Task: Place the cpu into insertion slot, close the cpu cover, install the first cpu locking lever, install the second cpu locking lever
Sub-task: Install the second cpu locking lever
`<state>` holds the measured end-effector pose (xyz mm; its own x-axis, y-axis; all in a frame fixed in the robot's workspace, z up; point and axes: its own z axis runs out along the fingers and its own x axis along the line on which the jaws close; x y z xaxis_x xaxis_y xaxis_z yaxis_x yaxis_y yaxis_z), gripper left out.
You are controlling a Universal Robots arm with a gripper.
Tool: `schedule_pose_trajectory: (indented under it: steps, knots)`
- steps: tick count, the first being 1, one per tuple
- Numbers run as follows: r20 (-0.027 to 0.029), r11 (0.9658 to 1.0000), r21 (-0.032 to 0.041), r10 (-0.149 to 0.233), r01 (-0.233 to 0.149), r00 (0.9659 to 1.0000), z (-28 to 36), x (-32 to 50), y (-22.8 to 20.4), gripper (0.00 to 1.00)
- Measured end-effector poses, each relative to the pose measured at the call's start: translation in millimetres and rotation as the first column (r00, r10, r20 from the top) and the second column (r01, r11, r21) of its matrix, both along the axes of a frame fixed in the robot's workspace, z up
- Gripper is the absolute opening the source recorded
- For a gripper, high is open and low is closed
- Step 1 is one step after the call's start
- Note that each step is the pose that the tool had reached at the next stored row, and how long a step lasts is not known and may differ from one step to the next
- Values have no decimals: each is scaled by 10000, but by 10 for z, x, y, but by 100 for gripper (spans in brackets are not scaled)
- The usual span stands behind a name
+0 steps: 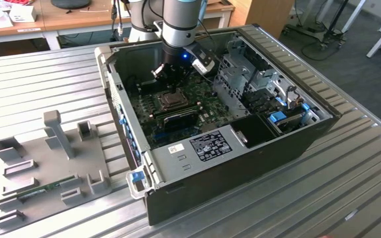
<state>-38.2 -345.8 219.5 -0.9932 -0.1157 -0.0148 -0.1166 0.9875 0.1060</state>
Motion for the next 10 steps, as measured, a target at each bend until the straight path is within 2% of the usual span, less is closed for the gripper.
schedule_pose_trajectory:
  steps: [5,10]
  knots:
    - [0,10000,0,12,-12,10000,4,0,0,11]
    - [0,10000,0,12,-12,10000,59,0,0,11]
